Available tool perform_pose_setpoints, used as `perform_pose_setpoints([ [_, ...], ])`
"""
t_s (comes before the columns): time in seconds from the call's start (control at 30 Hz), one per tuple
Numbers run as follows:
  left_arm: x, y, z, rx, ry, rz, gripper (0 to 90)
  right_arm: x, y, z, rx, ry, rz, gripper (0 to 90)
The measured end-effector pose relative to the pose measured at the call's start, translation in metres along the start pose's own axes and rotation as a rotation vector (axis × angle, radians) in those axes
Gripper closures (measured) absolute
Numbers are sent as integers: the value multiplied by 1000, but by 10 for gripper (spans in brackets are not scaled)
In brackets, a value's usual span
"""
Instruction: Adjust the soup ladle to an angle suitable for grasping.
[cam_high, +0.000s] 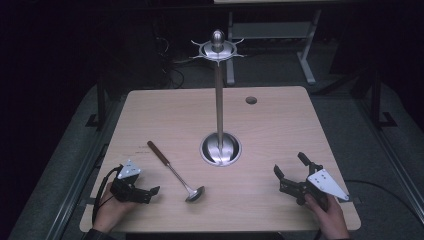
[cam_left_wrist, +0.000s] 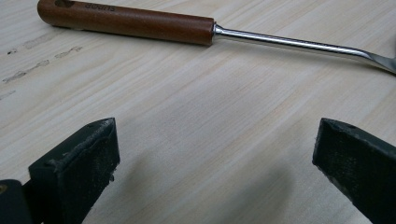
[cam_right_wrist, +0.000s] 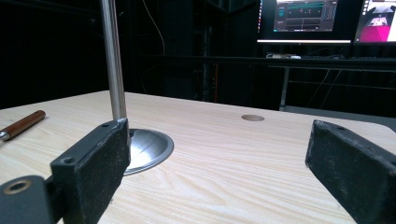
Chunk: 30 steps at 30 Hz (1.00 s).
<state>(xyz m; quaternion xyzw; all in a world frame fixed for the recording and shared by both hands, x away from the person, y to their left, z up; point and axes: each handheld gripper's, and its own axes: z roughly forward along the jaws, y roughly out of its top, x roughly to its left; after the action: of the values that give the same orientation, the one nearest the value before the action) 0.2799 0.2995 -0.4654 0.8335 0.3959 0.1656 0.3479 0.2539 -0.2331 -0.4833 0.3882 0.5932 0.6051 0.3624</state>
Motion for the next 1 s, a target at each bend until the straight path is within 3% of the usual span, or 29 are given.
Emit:
perform_pose_setpoints([
  [0.03,0,1,-2,-8,-11,7,25,0,0,0,1,1,0,61],
  [0.07,1,2,-2,-6,-16,9,113,0,0,0,0,2,-1,62],
  [0.23,2,4,-2,3,-1,-3,150,-1,0,0,0,5,10,61],
  [0.53,7,14,-5,-12,26,-23,327,0,0,0,0,6,7,61],
  [0.8,18,24,-3,-15,75,-43,441,0,0,0,1,1,7,61],
  [0.87,22,28,0,-20,94,-72,450,0,0,0,2,2,6,61],
  [1.0,25,33,3,-22,128,-91,468,0,0,1,1,4,4,61],
])
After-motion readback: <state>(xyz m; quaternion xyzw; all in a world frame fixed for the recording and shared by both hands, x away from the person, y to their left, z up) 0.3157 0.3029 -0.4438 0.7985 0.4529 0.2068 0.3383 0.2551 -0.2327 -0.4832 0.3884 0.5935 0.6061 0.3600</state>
